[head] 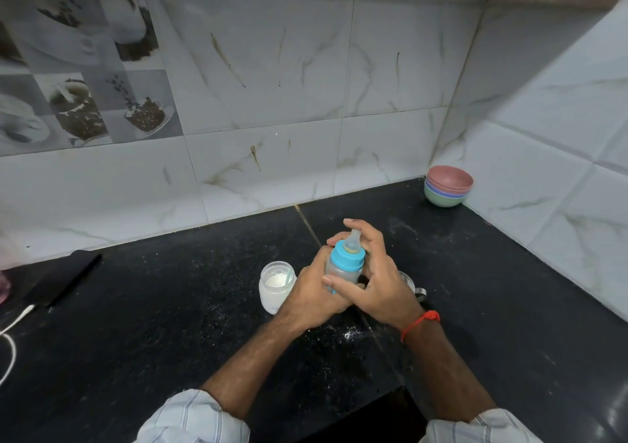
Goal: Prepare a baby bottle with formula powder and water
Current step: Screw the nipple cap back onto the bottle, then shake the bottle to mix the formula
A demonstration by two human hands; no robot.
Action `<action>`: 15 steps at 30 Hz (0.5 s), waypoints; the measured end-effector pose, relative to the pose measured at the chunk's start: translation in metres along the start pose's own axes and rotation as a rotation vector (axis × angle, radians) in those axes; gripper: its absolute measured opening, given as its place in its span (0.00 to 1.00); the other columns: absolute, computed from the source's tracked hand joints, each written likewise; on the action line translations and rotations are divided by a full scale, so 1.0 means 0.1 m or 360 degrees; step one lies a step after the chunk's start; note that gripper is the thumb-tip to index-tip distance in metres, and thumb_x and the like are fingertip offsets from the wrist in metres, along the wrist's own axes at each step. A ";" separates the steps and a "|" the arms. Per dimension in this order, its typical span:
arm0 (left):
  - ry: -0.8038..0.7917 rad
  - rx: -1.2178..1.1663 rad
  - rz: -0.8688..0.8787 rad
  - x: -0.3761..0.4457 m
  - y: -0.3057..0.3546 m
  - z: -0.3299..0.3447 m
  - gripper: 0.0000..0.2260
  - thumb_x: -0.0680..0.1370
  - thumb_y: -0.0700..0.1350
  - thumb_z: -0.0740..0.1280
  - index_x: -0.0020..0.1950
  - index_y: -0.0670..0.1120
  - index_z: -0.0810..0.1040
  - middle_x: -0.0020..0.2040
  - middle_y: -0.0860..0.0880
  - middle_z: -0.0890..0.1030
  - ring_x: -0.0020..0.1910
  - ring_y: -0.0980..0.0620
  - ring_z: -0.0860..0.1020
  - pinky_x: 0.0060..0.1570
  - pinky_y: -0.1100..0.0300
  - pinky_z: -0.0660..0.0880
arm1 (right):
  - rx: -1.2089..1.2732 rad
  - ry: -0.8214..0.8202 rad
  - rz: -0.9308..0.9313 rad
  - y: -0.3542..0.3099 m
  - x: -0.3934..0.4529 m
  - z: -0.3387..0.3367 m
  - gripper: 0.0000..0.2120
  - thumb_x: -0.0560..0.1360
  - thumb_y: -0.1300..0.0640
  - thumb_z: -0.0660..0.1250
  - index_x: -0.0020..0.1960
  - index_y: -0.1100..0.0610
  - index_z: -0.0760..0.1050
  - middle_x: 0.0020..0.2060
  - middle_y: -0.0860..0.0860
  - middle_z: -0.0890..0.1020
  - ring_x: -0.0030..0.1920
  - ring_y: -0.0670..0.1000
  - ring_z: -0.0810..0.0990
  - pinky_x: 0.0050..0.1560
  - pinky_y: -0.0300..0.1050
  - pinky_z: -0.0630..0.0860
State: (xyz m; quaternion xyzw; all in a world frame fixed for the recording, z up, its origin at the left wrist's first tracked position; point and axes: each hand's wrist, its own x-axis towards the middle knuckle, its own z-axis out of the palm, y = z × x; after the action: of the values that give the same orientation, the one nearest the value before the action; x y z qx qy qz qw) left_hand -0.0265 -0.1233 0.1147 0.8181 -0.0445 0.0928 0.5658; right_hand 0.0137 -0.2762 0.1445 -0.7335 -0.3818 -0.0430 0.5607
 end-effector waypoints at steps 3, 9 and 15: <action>0.0019 -0.0041 -0.0050 -0.02 0.00 0.01 0.31 0.65 0.56 0.78 0.57 0.72 0.61 0.54 0.60 0.79 0.51 0.64 0.82 0.47 0.59 0.82 | -0.0013 -0.0096 0.0141 -0.01 0.00 -0.06 0.43 0.73 0.49 0.80 0.79 0.39 0.58 0.62 0.45 0.81 0.62 0.54 0.84 0.61 0.58 0.83; -0.0012 -0.0013 0.0030 0.07 0.08 -0.07 0.43 0.62 0.60 0.80 0.62 0.73 0.51 0.65 0.54 0.69 0.61 0.65 0.76 0.57 0.66 0.77 | 0.0193 -0.0031 0.0190 -0.03 -0.03 -0.11 0.44 0.72 0.53 0.81 0.77 0.32 0.60 0.60 0.40 0.82 0.59 0.50 0.87 0.54 0.44 0.85; -0.0053 -0.0195 0.0229 0.16 0.21 -0.24 0.54 0.66 0.53 0.82 0.78 0.63 0.46 0.79 0.55 0.58 0.71 0.57 0.74 0.56 0.52 0.83 | 0.0634 0.1000 -0.0201 -0.28 0.15 -0.15 0.45 0.72 0.64 0.81 0.77 0.37 0.63 0.63 0.38 0.81 0.62 0.53 0.85 0.58 0.45 0.83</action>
State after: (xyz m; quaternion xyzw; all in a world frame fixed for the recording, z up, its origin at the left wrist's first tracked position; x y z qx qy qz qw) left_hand -0.0171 -0.1074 0.1454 0.7781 -0.1183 0.1167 0.6057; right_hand 0.0129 -0.2788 0.1790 -0.5362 -0.2365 -0.2251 0.7783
